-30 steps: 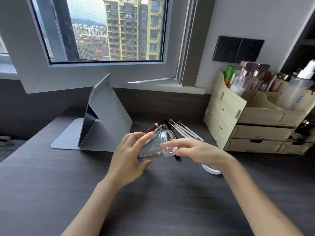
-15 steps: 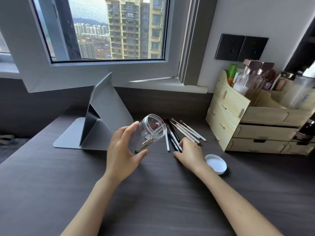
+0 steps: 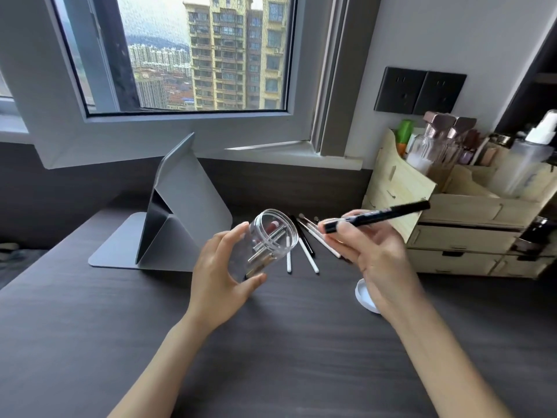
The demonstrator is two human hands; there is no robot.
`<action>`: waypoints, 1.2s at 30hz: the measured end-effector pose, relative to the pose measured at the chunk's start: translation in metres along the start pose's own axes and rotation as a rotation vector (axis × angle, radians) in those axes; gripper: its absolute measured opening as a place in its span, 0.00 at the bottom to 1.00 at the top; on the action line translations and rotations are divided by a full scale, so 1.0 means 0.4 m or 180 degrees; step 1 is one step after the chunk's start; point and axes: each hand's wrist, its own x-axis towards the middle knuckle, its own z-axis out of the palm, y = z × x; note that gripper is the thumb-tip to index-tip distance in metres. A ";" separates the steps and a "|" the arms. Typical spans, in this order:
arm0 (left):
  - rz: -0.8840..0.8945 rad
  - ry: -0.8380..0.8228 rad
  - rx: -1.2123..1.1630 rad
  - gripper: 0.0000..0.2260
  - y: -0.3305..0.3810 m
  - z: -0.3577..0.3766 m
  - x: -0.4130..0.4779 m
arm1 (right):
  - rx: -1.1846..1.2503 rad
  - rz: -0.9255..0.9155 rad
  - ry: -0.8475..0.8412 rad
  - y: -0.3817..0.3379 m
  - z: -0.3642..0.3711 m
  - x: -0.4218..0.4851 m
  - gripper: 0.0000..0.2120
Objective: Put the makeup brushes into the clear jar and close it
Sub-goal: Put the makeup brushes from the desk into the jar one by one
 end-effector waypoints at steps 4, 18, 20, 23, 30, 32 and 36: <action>0.0013 -0.0070 -0.0125 0.37 0.002 0.003 -0.005 | -0.2067 -0.0848 0.0055 0.037 0.072 0.016 0.01; 0.0054 0.0043 -0.0060 0.36 -0.008 -0.003 0.002 | -0.1741 -0.0263 0.0671 0.089 0.025 0.104 0.16; -0.0014 0.0156 -0.0175 0.36 -0.006 -0.010 0.006 | -0.2265 -0.0081 0.0972 0.131 -0.011 0.154 0.14; -0.0064 0.0328 -0.0276 0.37 -0.010 -0.014 0.008 | -0.3428 0.0217 0.0799 0.203 -0.033 0.223 0.10; -0.0059 0.0449 -0.0102 0.39 -0.022 -0.011 0.010 | -0.4617 0.0773 0.0238 0.284 -0.007 0.310 0.11; -0.0068 0.0446 -0.0071 0.39 -0.022 -0.010 0.011 | -0.4819 0.0813 0.0202 0.290 0.001 0.317 0.13; -0.0017 0.0436 -0.0029 0.39 -0.019 -0.010 0.011 | -0.4864 0.0851 0.0088 0.287 -0.001 0.321 0.09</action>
